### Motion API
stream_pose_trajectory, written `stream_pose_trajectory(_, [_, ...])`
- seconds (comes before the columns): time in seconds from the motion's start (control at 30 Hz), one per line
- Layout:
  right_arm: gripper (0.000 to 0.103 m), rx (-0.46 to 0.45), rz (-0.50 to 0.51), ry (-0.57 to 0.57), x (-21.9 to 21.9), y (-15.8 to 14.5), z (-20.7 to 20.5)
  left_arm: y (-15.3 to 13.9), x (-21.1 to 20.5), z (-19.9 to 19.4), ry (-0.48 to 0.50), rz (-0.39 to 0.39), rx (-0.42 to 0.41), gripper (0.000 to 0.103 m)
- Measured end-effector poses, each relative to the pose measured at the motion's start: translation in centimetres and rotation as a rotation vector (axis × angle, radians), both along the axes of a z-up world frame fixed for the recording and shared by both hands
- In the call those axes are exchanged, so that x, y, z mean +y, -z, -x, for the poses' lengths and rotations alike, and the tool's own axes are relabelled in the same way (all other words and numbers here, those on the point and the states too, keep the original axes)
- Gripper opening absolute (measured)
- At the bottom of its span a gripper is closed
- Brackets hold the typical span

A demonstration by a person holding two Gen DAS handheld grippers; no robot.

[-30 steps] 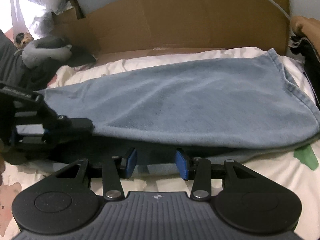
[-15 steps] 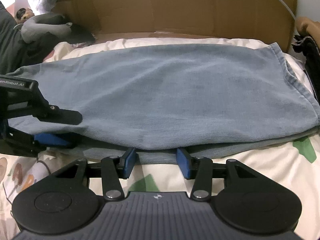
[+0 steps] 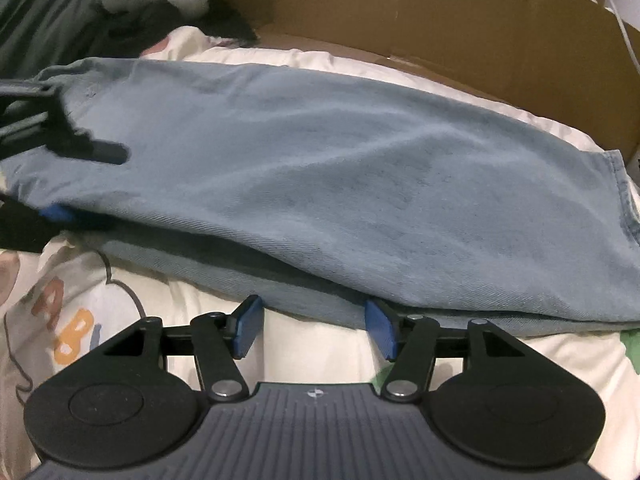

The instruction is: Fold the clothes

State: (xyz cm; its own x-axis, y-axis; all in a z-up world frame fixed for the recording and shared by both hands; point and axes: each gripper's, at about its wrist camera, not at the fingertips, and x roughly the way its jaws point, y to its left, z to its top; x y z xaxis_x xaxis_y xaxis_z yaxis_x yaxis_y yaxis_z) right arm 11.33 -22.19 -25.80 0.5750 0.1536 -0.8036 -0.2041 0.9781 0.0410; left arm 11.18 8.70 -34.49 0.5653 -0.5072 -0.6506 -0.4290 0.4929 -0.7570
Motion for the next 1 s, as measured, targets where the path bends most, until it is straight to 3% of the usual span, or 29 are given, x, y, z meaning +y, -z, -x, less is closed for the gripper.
stream_pose_trajectory(0.37, [0.060,-0.022,-0.119,0.132,3.1,-1.1,-0.3,-0.4,5.4,3.0,-0.154,0.009,-0.030,0.055])
stream_pose_trajectory(0.87, [0.060,-0.016,-0.088,0.251,4.5,0.6,0.7,-2.9,9.3,5.4,-0.282,-0.016,-0.080,0.054])
stream_pose_trajectory(1.0, [0.059,-0.038,-0.139,0.239,5.4,-0.3,0.6,-4.2,10.7,6.4,-0.305,0.002,-0.091,0.054])
